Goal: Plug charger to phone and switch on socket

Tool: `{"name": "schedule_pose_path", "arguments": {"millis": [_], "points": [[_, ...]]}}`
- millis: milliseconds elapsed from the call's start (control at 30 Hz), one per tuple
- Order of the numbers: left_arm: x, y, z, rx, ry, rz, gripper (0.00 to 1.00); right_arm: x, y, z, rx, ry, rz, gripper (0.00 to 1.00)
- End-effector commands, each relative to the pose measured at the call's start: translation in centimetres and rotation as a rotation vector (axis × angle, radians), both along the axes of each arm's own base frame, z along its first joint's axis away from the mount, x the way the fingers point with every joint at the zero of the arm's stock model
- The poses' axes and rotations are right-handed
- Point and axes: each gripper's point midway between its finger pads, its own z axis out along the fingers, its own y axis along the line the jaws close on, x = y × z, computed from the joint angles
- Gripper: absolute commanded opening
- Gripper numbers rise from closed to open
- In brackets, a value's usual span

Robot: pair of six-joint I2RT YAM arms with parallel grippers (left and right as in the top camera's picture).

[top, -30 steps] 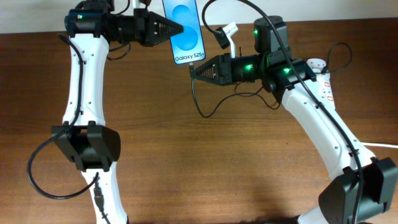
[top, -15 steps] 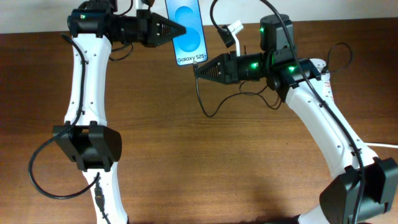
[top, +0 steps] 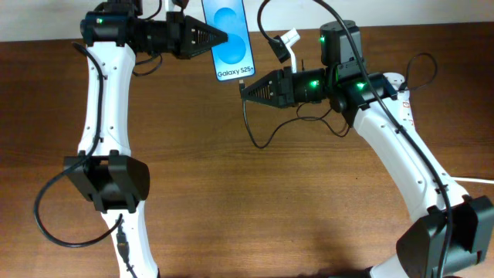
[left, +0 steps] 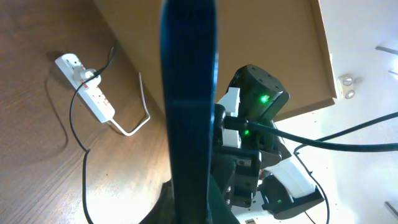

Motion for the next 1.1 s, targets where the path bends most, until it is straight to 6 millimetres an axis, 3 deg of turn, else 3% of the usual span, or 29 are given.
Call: {"name": "schedule_pose_path", "arguments": {"millis": [0,767,1067], "points": [[-1.04,-0.2,1.76,-0.037,-0.049,-0.028,0.0,-0.36,0.22,1.4,0.01,-0.055,0.009,0.04],[-1.16,-0.87,1.85,-0.037,-0.08,-0.042,0.0,-0.7,0.42,1.53,0.019,-0.052,0.026,0.04],[-1.2,-0.87,1.86,-0.038,-0.075,-0.043,0.0,0.12,-0.24,1.58,0.014,-0.069,-0.004,0.04]]}}
